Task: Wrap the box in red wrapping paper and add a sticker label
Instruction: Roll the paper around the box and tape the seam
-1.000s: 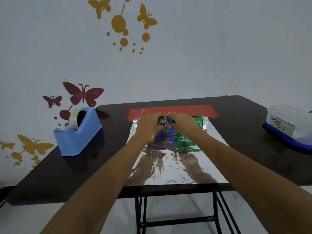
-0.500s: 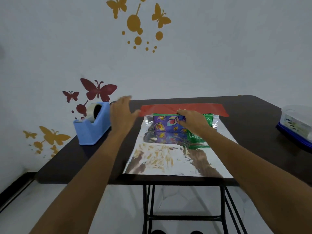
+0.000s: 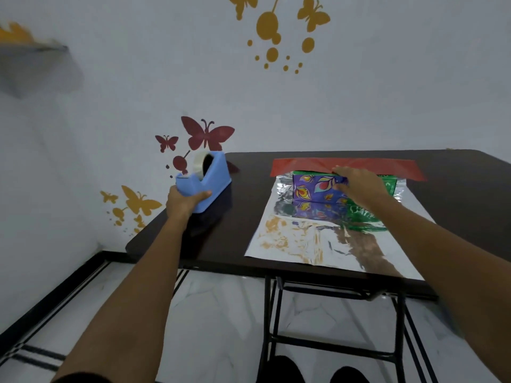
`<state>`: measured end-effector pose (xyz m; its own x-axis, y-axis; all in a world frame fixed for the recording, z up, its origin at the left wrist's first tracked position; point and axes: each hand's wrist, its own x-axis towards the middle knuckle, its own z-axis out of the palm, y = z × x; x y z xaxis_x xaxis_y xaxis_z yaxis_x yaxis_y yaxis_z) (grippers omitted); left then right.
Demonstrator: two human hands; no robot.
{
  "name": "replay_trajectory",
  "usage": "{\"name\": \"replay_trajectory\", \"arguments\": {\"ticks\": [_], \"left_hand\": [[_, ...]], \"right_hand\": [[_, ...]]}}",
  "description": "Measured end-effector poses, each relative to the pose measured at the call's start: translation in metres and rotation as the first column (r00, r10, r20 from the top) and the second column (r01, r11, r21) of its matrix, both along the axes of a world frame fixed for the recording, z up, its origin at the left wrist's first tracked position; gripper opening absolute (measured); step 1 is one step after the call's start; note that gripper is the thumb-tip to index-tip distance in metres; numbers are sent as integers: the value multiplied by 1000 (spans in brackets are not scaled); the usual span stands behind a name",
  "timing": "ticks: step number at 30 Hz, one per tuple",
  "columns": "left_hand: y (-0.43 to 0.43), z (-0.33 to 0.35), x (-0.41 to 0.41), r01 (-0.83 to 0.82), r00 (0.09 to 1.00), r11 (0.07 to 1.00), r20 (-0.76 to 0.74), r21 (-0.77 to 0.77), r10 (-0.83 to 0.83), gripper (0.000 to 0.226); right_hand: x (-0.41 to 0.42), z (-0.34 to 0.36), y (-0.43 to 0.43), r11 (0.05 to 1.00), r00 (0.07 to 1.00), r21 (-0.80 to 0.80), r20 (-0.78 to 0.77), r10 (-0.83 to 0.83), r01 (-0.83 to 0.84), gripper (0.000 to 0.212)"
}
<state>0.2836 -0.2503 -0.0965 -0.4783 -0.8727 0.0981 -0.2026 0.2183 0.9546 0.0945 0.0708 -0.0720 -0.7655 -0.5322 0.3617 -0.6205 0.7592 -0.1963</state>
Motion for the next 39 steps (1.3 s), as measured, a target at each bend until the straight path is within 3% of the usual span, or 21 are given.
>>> {"name": "replay_trajectory", "arguments": {"ticks": [7,16,31,34,36,37,39], "left_hand": [[11,0,-11,-105,992,987,57,-125,113,70],[85,3,-55,9,998,994,67,-110,-2,67],[102,2,-52,-47,993,981,99,-189,66,69],[101,3,-47,65,975,965,224,-255,-7,82],[91,11,-44,191,953,963,269,-191,-136,99],[88,20,-40,206,960,970,221,-129,-174,102],[76,40,-38,154,981,978,140,-140,-134,80]], "right_hand": [[-4,-2,3,1000,1000,-21,-4,1,-1,49],[-3,-1,3,1000,1000,-3,-22,16,-17,50],[-2,-2,3,999,1000,-45,6,-1,1,49],[-1,-2,2,999,1000,-48,5,-2,2,49],[-1,-2,2,999,1000,-44,6,4,-4,49],[-1,-2,2,999,1000,-40,7,12,-12,49],[-2,-2,3,999,1000,-40,4,19,-19,50]]}}
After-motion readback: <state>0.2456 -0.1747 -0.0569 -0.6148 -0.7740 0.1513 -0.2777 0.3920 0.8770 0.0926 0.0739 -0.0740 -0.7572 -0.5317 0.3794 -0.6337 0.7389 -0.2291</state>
